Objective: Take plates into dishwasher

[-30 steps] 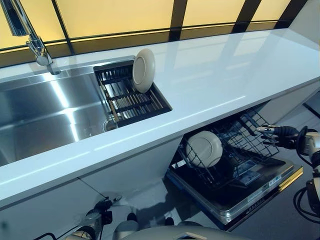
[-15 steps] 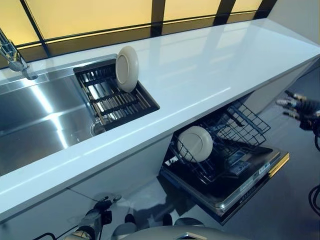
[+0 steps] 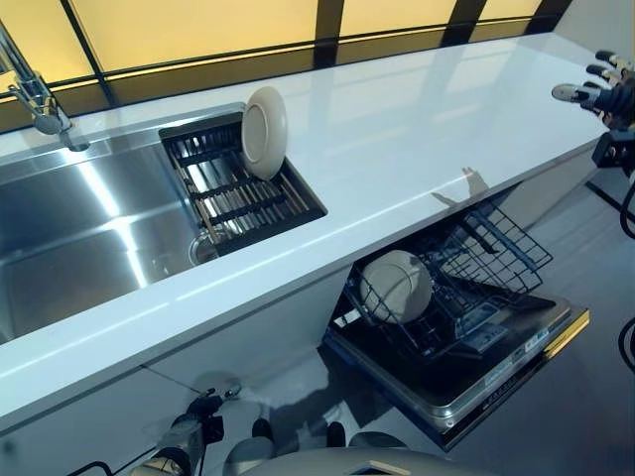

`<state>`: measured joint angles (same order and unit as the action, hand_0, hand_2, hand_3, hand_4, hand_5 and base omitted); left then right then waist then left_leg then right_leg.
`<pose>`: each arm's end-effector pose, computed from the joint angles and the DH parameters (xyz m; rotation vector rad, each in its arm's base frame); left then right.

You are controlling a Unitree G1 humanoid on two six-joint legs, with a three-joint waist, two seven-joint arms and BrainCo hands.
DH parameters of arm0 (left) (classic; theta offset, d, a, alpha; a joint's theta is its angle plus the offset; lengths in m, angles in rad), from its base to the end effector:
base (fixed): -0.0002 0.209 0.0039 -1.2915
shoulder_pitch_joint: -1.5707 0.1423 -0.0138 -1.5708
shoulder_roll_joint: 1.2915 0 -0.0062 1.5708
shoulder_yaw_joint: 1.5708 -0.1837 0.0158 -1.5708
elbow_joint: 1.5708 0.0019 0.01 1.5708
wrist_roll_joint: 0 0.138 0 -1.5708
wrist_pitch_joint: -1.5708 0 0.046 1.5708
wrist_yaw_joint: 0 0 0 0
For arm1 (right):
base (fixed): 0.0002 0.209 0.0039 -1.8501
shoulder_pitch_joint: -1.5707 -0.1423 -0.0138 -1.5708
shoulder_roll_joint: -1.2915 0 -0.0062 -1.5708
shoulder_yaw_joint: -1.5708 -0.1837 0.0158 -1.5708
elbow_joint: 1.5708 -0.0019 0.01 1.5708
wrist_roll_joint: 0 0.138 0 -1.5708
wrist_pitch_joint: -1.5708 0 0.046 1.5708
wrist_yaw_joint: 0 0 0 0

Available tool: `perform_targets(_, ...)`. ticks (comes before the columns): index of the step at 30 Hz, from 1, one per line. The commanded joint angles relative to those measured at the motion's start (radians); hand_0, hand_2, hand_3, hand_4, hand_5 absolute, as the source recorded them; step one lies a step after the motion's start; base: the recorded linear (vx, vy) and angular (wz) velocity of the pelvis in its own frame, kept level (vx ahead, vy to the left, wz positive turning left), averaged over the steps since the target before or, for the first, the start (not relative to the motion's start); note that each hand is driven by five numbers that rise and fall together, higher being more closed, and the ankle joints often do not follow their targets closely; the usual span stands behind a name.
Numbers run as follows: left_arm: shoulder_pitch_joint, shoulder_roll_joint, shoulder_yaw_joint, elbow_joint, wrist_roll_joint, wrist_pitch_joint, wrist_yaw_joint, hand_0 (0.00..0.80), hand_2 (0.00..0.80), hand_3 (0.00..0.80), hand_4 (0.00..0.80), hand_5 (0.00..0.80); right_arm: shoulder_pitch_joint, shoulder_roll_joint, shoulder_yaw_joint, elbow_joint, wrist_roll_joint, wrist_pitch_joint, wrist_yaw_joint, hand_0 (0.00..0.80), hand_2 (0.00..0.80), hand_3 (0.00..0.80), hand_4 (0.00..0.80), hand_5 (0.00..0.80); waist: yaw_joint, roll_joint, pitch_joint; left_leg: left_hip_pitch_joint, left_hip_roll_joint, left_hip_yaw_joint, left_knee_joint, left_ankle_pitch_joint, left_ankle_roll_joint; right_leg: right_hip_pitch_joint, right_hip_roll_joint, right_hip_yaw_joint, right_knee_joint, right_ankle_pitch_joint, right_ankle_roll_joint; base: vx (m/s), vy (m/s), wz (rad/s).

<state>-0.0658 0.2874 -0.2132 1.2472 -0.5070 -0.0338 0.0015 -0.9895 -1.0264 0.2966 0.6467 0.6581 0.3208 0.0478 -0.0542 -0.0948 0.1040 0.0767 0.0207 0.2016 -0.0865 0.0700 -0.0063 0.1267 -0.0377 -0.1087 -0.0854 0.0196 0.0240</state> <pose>0.0936 0.2365 -0.1077 -0.0494 1.1200 0.2914 0.3071 -0.3176 0.2663 -0.3014 -0.0186 -0.2135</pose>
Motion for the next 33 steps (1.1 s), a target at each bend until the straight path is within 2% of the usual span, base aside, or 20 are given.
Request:
perform_targets(1, -0.032, 0.012, -0.022, 0.025, -0.032, -0.021, 0.005, 0.0, 0.0, 0.0, 0.0, 0.0, -0.16, -0.034, 0.083, 0.019, 0.047, -0.02, -0.011, 0.0, 0.0, 0.0, 0.0, 0.0, 0.053, -0.041, -0.054, 0.049, 0.041, -0.059, -0.001, -0.08, -0.04, -0.047, -0.099, -0.006, 0.008, 0.077, 0.103, 0.021, 0.0, 0.16)
perform_targets(7, -0.023, 0.001, -0.02, 0.03, -0.035, -0.026, 0.014, 0.0, 0.0, 0.0, 0.0, 0.0, -0.232, 0.045, 0.157, 0.021, 0.044, 0.012, 0.043, 0.0, 0.0, 0.0, 0.0, 0.0, 0.084, -0.048, -0.062, 0.039, 0.033, -0.08, -0.001, -0.076, -0.043, -0.041, -0.103, -0.034, 0.006, 0.076, 0.1, 0.034, 0.001, 0.11)
perform_targets(12, -0.021, -0.007, -0.02, 0.031, -0.038, -0.029, 0.023, 0.0, 0.0, 0.0, 0.0, 0.0, -0.268, 0.116, 0.2, 0.045, 0.011, 0.039, 0.041, 0.0, 0.0, 0.0, 0.0, 0.0, 0.111, -0.052, -0.062, 0.033, 0.029, -0.096, -0.001, -0.074, -0.044, -0.035, -0.107, -0.055, 0.003, 0.076, 0.099, 0.057, -0.001, 0.09)
perform_targets(17, -0.012, -0.008, -0.024, 0.03, -0.039, -0.031, 0.021, 0.0, 0.0, 0.0, 0.0, 0.0, -0.278, 0.184, 0.212, 0.094, 0.028, 0.097, 0.058, 0.0, 0.0, 0.0, 0.0, 0.0, 0.141, -0.054, -0.053, 0.023, 0.027, -0.113, -0.001, -0.068, -0.046, -0.029, -0.112, -0.081, 0.001, 0.077, 0.098, 0.053, -0.005, 0.18)
perform_targets(21, -0.003, -0.009, -0.03, 0.033, -0.051, -0.05, 0.006, 0.0, 0.0, 0.0, 0.0, 0.0, -0.279, 0.24, 0.197, 0.14, 0.05, 0.105, 0.052, 0.0, 0.0, 0.0, 0.0, 0.0, 0.164, -0.051, -0.041, 0.011, 0.026, -0.127, -0.001, -0.06, -0.049, -0.028, -0.117, -0.105, -0.002, 0.079, 0.097, 0.043, 0.006, 0.14)
perform_targets(26, 0.011, -0.008, -0.039, 0.03, -0.068, -0.065, -0.001, 0.0, 0.0, 0.0, 0.0, 0.0, -0.286, 0.272, 0.199, 0.18, 0.059, 0.109, 0.037, 0.0, 0.0, 0.0, 0.0, 0.0, 0.19, -0.044, -0.023, -0.009, 0.023, -0.147, -0.001, -0.049, -0.051, -0.035, -0.122, -0.127, -0.002, 0.08, 0.096, 0.024, 0.02, 0.2)
perform_targets(33, 0.028, -0.002, -0.052, 0.029, -0.07, -0.092, -0.019, 0.0, 0.0, 0.0, 0.0, 0.0, -0.329, 0.272, 0.205, 0.271, 0.093, 0.112, 0.009, 0.0, 0.0, 0.0, 0.0, 0.0, 0.22, -0.038, 0.013, -0.044, 0.019, -0.18, -0.001, -0.032, -0.052, -0.051, -0.124, -0.145, -0.002, 0.084, 0.094, 0.007, 0.01, 0.16)
